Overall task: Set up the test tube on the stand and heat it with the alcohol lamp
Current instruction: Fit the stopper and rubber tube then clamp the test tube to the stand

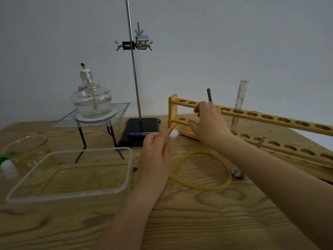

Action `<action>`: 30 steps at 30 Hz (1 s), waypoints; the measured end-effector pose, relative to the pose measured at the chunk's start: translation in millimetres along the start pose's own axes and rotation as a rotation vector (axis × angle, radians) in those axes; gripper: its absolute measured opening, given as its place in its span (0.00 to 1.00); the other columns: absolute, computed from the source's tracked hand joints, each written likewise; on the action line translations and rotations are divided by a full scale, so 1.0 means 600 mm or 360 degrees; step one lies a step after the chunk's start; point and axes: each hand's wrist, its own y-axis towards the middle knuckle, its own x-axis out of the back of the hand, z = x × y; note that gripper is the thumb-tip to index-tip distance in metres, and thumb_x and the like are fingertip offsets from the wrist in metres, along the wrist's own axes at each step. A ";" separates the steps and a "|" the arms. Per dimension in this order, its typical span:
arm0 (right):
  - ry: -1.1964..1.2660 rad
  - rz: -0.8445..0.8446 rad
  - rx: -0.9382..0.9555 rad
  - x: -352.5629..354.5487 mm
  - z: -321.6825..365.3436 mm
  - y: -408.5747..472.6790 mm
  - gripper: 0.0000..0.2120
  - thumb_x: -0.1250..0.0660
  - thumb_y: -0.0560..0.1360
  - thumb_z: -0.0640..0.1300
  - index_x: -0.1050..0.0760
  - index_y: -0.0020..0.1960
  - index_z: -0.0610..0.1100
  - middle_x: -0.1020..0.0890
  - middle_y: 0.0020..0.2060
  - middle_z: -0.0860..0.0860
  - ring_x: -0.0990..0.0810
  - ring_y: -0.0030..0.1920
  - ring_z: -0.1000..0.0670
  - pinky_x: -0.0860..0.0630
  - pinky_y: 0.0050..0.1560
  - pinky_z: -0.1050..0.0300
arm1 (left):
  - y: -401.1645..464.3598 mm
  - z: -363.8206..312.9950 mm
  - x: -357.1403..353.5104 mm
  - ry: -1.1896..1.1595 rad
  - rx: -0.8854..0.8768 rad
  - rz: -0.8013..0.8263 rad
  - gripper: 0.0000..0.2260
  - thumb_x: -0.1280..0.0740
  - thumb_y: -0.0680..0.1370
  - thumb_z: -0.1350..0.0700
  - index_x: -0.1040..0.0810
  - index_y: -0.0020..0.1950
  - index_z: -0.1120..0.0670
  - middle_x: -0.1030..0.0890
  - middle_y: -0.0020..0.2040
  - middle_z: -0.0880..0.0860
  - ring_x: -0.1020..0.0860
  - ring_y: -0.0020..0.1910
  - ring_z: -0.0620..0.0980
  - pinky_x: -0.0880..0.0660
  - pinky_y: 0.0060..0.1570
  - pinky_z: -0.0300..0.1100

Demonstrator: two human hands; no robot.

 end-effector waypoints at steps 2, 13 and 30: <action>0.0012 0.0237 0.0032 -0.017 0.012 -0.018 0.14 0.33 0.75 0.46 0.27 0.59 0.44 0.23 0.53 0.50 0.24 0.51 0.51 0.25 0.52 0.59 | 0.003 0.002 0.005 -0.0039 0.0013 -0.0027 0.15 0.41 0.81 0.55 0.29 0.67 0.48 0.27 0.56 0.46 0.31 0.52 0.31 0.37 0.48 0.20; 0.0043 0.0848 0.0028 -0.117 0.054 -0.088 0.05 0.33 0.74 0.47 0.22 0.43 0.46 0.19 0.38 0.50 0.20 0.39 0.52 0.19 0.45 0.55 | 0.010 0.004 0.022 -0.0088 0.0064 -0.0065 0.16 0.43 0.81 0.53 0.31 0.69 0.48 0.26 0.55 0.43 0.29 0.52 0.33 0.35 0.49 0.21; 0.1126 0.0543 -0.0540 -0.051 0.002 -0.076 0.15 0.34 0.75 0.38 0.26 0.62 0.45 0.18 0.42 0.49 0.16 0.41 0.51 0.18 0.44 0.57 | 0.010 0.006 0.017 -0.0095 0.0026 -0.0040 0.16 0.41 0.81 0.54 0.30 0.69 0.49 0.26 0.55 0.42 0.31 0.54 0.29 0.36 0.50 0.20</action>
